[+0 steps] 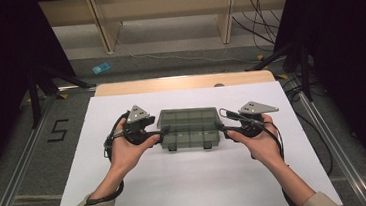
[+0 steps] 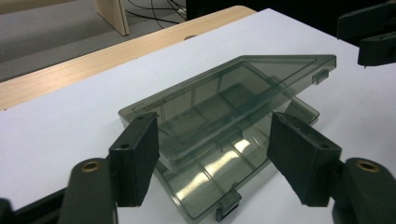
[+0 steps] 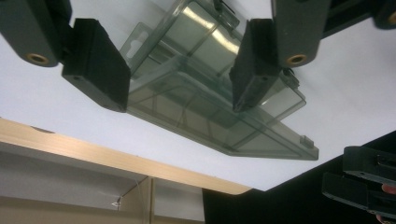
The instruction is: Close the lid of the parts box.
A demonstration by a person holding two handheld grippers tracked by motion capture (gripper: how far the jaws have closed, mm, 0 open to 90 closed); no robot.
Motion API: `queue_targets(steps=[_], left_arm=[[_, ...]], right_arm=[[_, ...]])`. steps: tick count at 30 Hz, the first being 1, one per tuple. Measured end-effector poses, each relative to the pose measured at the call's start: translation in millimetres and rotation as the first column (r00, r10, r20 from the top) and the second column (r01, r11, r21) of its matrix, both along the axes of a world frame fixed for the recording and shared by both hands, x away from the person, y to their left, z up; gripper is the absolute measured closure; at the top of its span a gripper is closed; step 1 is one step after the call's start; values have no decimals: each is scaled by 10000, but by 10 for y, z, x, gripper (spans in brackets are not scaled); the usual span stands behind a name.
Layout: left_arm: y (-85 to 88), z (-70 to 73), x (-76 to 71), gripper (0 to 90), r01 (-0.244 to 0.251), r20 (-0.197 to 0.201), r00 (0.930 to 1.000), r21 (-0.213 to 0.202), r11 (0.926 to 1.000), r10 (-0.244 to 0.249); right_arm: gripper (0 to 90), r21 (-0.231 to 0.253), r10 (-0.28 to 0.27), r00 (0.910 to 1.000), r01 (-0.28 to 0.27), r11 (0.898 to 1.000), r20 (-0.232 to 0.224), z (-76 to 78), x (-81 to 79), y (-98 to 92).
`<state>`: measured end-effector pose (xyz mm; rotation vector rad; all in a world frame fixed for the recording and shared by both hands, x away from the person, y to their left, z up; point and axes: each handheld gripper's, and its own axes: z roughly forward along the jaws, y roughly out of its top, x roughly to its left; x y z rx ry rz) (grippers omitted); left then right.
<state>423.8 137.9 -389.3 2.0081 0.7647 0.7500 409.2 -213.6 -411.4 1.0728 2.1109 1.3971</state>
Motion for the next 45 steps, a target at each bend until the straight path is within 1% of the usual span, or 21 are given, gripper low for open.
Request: queue_targets(steps=[2,3,4,5,7,8,9,10,12,13,15,18,19,23,29,33,37,39,40,43,45], left_arm=[[5,21,12,362,43,-20,10000,31,10000,-43],[-3,24,18,369,51,74,10000,-148,9999,-50],[-4,37,20,377,146,-18,9999,-129,9998,-146],[-6,44,24,385,139,19,9999,-228,9996,-138],[-2,55,36,416,152,45,9999,-257,9996,-151],[3,59,50,436,124,42,9999,-260,9996,-123],[5,59,59,465,129,38,9999,-233,9996,-128],[11,56,71,494,101,69,9999,-262,9996,-100],[20,51,94,569,84,51,10000,-232,9997,-83],[19,48,99,604,45,66,10000,-215,9998,-44],[23,45,106,685,-12,108,9999,-153,9999,13],[11,33,109,771,-134,61,9999,-3,9999,134],[3,30,105,801,-179,6,9998,126,9998,179],[-32,2,93,879,-295,-178,9994,370,9989,302],[-54,-23,87,897,-307,-342,9989,644,9975,330],[-53,-35,88,897,-347,-369,9986,843,9958,379],[-70,-62,86,897,-244,-437,9987,688,9973,275],[-69,-72,80,897,-297,-456,9984,853,9959,337],[-69,-75,73,897,-361,-512,9978,980,9945,413],[-77,-113,69,897,-349,-511,9979,979,9946,400],[-84,-129,65,897,-308,-523,9980,942,9951,358]], right_arm=[[418,165,76,9996,-72,9998,-285,22,-4,8],[435,117,18,10000,-18,9999,-14,21,13,8],[455,134,-11,10000,11,9999,-1,24,17,15],[472,165,47,9997,-43,9999,-231,34,14,23],[516,81,7,10000,-7,10000,-20,42,32,20],[535,127,14,10000,-13,9999,-69,45,35,25],[559,259,107,9992,-97,9996,-390,54,30,34],[588,149,18,9999,-16,9999,-128,49,45,33],[644,106,-12,9997,14,9999,-244,57,51,38],[669,322,85,9990,-71,9995,-429,53,53,54],[723,293,98,9985,-83,9995,-546,55,54,63],[798,133,91,9993,-86,9999,-350,39,67,73],[821,207,141,9986,-130,9997,-518,38,61,81],[884,21,40,9994,-40,10000,-352,35,64,77],[900,-178,109,9983,-119,9998,-576,20,61,89],[900,-361,127,9986,-146,9992,-523,5,63,89],[900,-458,142,9990,-161,9988,-414,-19,70,94],[900,-469,81,9982,-109,9988,-594,-24,58,99],[900,-540,128,9988,-153,9984,-475,-39,65,97],[900,-728,91,9976,-141,9972,-692,-52,55,91],[900,-630,149,9977,-191,9978,-663,-65,58,88]])
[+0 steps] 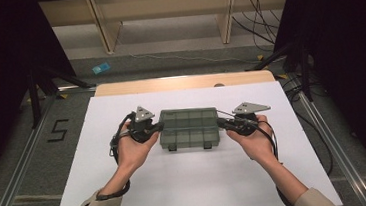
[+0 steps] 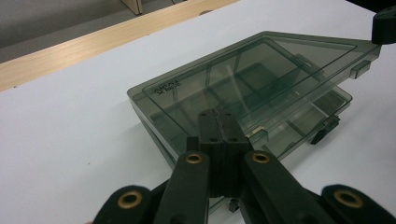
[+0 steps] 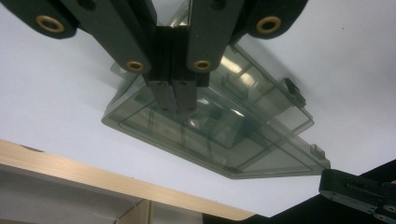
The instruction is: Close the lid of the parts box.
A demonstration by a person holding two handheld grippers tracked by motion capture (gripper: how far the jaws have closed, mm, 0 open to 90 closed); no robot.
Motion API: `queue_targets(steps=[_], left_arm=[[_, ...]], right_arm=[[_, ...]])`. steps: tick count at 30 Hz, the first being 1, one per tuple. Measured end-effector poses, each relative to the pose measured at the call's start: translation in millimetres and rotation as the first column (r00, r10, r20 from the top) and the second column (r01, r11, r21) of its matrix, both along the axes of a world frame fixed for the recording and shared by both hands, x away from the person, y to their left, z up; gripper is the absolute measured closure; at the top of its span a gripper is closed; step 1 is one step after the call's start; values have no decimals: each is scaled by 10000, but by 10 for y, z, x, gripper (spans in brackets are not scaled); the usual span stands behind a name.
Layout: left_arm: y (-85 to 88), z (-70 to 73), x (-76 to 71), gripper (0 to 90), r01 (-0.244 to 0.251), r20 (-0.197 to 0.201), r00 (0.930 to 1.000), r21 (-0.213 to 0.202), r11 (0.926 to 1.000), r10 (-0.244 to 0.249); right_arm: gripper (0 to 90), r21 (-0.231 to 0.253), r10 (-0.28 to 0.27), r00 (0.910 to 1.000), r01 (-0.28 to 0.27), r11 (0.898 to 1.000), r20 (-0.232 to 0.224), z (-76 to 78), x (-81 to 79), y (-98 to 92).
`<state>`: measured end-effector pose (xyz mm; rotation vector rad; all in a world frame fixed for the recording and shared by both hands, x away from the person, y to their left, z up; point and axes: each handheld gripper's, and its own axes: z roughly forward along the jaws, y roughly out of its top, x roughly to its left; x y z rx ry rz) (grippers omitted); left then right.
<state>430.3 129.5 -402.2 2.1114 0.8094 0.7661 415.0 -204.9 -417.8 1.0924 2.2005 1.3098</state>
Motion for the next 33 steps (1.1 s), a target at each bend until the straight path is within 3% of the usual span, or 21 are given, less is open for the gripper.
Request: queue_targets(steps=[9,12,15,21,33], left_arm=[[-22,-44,-15,897,-59,-88,9999,166,9998,61],[-21,-41,-24,897,-150,-167,9997,434,9989,157],[-33,-71,-22,897,-26,-180,9998,206,9998,30],[-33,-100,-24,897,-64,-303,9995,455,9989,78],[-49,-181,-28,897,-125,-402,9991,571,9983,148]], right_arm=[[900,-160,23,10000,-24,9999,-50,-22,-8,-15],[900,-222,17,9998,-22,9998,-203,-30,-19,-15],[900,-247,44,10000,-46,9997,-79,-54,-15,-12],[900,-414,61,9998,-69,9991,-197,-87,-25,-21],[900,-552,179,9990,-202,9983,-418,-162,-36,-11]])
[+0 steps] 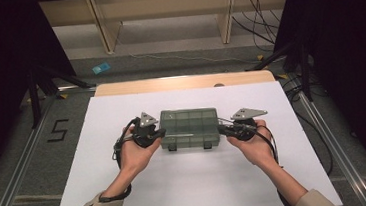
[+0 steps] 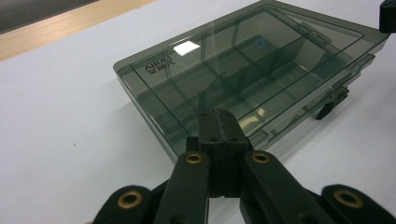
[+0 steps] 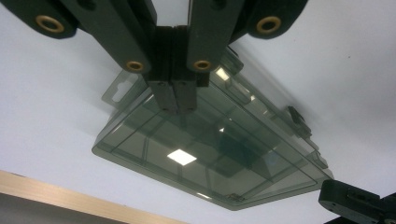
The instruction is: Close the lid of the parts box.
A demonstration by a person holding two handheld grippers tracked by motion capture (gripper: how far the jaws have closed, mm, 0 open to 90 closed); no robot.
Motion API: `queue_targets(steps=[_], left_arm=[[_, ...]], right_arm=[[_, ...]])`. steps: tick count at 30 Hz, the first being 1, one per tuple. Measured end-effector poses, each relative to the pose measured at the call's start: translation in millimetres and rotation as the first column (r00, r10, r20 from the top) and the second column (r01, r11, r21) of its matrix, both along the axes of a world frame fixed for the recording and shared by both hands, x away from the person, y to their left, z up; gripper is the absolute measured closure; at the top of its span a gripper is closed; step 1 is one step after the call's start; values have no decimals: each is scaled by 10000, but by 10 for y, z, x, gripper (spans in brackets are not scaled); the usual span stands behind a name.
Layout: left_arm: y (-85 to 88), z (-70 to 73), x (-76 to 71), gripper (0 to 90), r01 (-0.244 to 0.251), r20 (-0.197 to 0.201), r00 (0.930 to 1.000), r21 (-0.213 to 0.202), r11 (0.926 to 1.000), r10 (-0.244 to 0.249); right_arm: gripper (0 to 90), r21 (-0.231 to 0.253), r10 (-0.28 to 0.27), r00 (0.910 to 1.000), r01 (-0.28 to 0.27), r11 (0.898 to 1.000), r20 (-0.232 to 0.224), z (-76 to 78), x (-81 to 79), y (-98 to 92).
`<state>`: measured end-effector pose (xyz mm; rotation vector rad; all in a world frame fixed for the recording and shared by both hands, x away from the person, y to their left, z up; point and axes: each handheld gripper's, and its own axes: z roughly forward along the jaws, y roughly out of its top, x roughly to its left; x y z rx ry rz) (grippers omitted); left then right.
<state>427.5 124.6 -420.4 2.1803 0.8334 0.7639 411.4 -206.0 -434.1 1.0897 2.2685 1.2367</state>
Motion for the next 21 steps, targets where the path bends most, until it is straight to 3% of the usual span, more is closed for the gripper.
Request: queue_targets(steps=[11,13,16,18,21], left_arm=[[-12,-32,3,897,-19,-47,10000,190,9998,20],[-20,-51,5,897,11,-5,10000,39,10000,-11],[-20,-59,5,897,-19,-88,10000,199,9998,20],[-35,-82,10,897,286,-324,9991,-40,9996,-287],[-38,-92,6,897,69,-161,9998,143,9999,-66]], right_arm=[[900,-116,-3,9998,1,9999,-175,-40,-5,15],[900,-101,-23,9997,20,9999,-258,-42,-9,19],[900,-174,-17,9999,14,9998,-170,-64,-3,22],[900,-169,58,9998,-61,9998,-188,-78,5,24],[900,-225,-36,9996,29,9997,-295,-91,-3,25]])
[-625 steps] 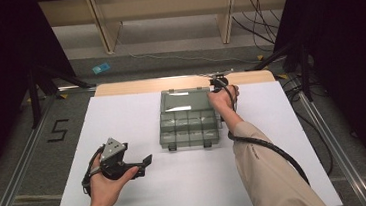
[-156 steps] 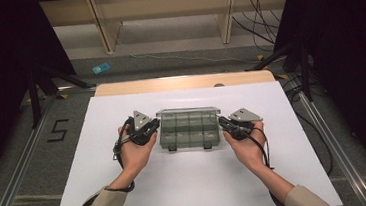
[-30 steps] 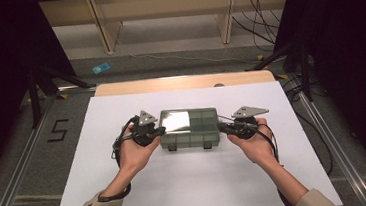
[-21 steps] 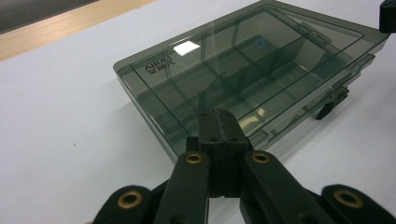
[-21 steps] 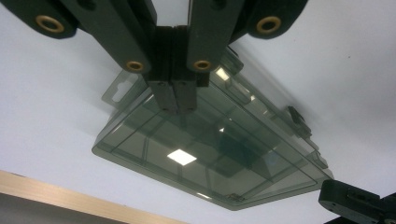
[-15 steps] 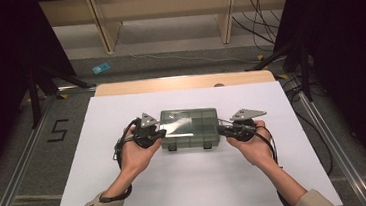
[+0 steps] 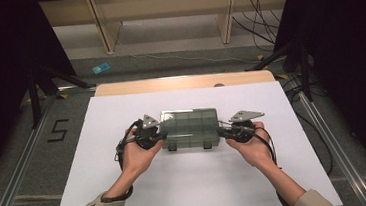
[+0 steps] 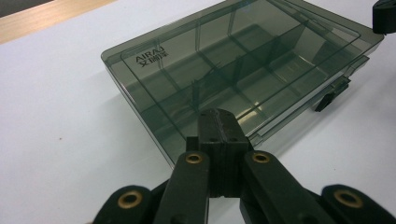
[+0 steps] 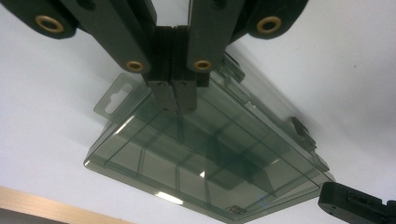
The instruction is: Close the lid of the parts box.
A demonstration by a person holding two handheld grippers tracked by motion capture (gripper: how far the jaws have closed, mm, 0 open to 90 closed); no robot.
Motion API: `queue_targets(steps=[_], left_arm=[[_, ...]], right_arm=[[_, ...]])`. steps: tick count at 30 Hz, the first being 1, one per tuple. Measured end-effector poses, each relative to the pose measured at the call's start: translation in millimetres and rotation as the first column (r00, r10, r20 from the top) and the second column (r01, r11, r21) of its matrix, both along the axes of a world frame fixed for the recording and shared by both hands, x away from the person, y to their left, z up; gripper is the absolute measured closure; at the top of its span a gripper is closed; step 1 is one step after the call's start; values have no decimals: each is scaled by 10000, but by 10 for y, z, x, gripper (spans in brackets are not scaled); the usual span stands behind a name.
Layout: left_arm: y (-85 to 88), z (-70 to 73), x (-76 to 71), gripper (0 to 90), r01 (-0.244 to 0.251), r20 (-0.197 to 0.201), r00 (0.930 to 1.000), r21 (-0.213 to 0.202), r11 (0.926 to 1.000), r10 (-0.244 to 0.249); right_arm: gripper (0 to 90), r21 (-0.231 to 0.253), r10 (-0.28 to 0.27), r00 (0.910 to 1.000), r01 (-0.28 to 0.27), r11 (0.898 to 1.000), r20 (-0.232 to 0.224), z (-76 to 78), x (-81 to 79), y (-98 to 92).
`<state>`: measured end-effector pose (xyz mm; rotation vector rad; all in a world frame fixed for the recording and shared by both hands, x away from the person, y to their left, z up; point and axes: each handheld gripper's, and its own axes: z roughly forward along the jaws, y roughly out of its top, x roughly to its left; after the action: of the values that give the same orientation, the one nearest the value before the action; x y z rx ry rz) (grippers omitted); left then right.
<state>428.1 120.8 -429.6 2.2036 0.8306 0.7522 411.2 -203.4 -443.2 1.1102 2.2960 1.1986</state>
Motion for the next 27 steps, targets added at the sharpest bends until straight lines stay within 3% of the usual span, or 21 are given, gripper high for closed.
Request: queue_targets(steps=[2,6,7,9,11,12,13,15,16,17,18,22,27], left_arm=[[-9,-18,-1,897,-75,93,9999,-35,10000,75],[-19,-37,2,897,29,-99,9999,1,10000,-29],[-21,-52,6,897,-36,76,10000,-68,10000,36],[-28,-61,3,897,116,-201,9997,-39,9999,-117],[-29,-73,7,897,93,-194,9998,18,10000,-93],[-40,-91,14,897,486,-466,9977,-305,9983,-500],[-32,-77,8,897,95,-152,9998,-25,10000,-96],[-29,-78,9,897,64,-99,9999,62,10000,-63],[-40,-91,11,897,327,-292,9990,-142,9994,-331],[-36,-82,2,897,-41,39,10000,75,10000,41],[-48,-87,-2,898,93,-121,9999,-68,9999,-94],[-50,-87,-1,898,69,-96,9999,-41,10000,-69],[-52,-86,-2,900,142,-170,9998,-75,9999,-144]], right_arm=[[900,-18,85,9999,-85,10000,-65,-12,6,1],[900,-73,80,10000,-80,9999,-23,-37,10,8],[900,-46,58,10000,-59,10000,-50,-42,7,10],[900,-139,34,9999,-36,9999,-151,-42,2,8],[900,-146,116,9999,-118,9998,-127,-56,9,8],[900,-134,51,9999,-52,9999,-100,-62,7,10],[900,-116,43,9999,-44,9999,-93,-64,7,11],[900,-141,63,10000,-64,9999,-72,-64,8,12],[900,-134,73,10000,-73,9999,-44,-67,9,13],[900,-128,76,10000,-76,9999,-31,-69,9,14],[900,-109,86,10000,-86,9999,5,-72,10,17],[900,-79,75,9998,-76,9999,-197,-70,1,30],[900,-97,165,9998,-166,9998,-70,-84,10,43]])
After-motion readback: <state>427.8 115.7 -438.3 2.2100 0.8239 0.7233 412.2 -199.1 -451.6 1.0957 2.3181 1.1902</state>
